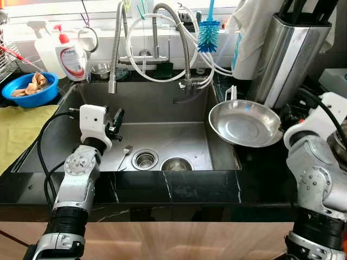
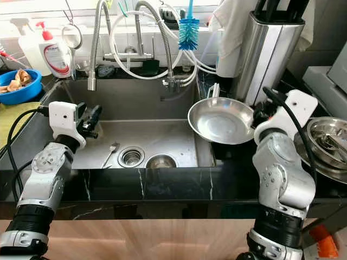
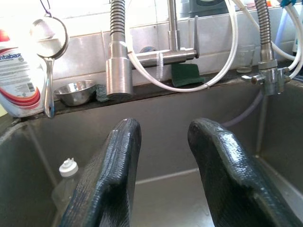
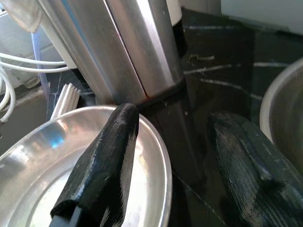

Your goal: Kitchen organization

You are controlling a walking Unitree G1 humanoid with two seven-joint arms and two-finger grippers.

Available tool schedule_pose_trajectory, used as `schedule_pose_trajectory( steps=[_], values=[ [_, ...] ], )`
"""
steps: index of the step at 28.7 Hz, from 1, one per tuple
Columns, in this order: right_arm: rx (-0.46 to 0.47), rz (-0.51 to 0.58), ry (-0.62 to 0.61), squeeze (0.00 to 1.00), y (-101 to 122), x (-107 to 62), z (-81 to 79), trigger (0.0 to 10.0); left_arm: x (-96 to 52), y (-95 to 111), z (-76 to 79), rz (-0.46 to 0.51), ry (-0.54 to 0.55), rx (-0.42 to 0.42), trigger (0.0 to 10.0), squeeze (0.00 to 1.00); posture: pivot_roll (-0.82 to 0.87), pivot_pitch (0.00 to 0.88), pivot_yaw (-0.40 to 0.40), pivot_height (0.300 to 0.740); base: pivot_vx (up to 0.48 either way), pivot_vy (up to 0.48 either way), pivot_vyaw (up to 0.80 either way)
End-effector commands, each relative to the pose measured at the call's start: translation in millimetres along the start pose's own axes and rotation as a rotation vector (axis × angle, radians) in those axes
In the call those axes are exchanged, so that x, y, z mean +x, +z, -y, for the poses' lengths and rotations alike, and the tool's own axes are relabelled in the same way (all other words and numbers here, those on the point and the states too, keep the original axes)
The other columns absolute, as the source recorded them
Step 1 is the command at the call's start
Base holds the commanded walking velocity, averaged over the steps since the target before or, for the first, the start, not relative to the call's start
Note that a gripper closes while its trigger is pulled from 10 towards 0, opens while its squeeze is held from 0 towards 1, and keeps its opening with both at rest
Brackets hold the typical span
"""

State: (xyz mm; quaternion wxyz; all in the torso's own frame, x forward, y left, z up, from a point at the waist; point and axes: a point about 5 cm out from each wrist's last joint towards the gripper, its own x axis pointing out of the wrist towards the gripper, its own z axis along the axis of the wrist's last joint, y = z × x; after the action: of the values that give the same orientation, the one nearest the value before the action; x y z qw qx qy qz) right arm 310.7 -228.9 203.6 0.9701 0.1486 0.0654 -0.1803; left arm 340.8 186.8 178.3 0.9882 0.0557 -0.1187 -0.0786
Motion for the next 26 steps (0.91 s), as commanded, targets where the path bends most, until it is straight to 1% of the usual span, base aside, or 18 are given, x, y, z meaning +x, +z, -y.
schedule_pose_trajectory(
  steps=[1,6,12,19,26],
  values=[
    [0.008,-0.001,0.004,0.0,1.4,-3.1,-0.7,10.0,-1.0,-1.5,-1.1,-0.011,-0.004,0.007,10.0,0.0,-0.07,0.0,0.018,0.74,0.0,0.0,0.0],
    [0.01,-0.019,0.011,0.0,-2.1,-3.6,0.0,10.0,-1.2,-1.5,-0.2,-0.009,-0.008,0.006,10.0,0.0,-0.07,0.0,0.017,0.74,0.0,0.0,0.0],
    [0.006,-0.022,0.035,0.0,-0.7,-2.7,-2.2,10.0,-0.7,-0.7,0.3,-0.005,-0.01,0.005,10.0,0.0,-0.07,0.0,0.016,0.74,0.0,0.0,0.0],
    [0.008,-0.029,-0.003,0.0,-2.3,-1.3,1.3,10.0,-1.6,-1.0,1.1,-0.007,-0.016,0.006,10.0,0.0,-0.07,0.0,0.015,0.74,0.0,0.0,0.0],
    [0.008,-0.045,0.009,0.0,-5.8,0.2,0.5,10.0,-4.9,-2.1,0.4,-0.009,-0.007,0.007,10.0,0.0,-0.06,0.0,0.009,0.74,0.0,0.0,0.0]
  ],
)
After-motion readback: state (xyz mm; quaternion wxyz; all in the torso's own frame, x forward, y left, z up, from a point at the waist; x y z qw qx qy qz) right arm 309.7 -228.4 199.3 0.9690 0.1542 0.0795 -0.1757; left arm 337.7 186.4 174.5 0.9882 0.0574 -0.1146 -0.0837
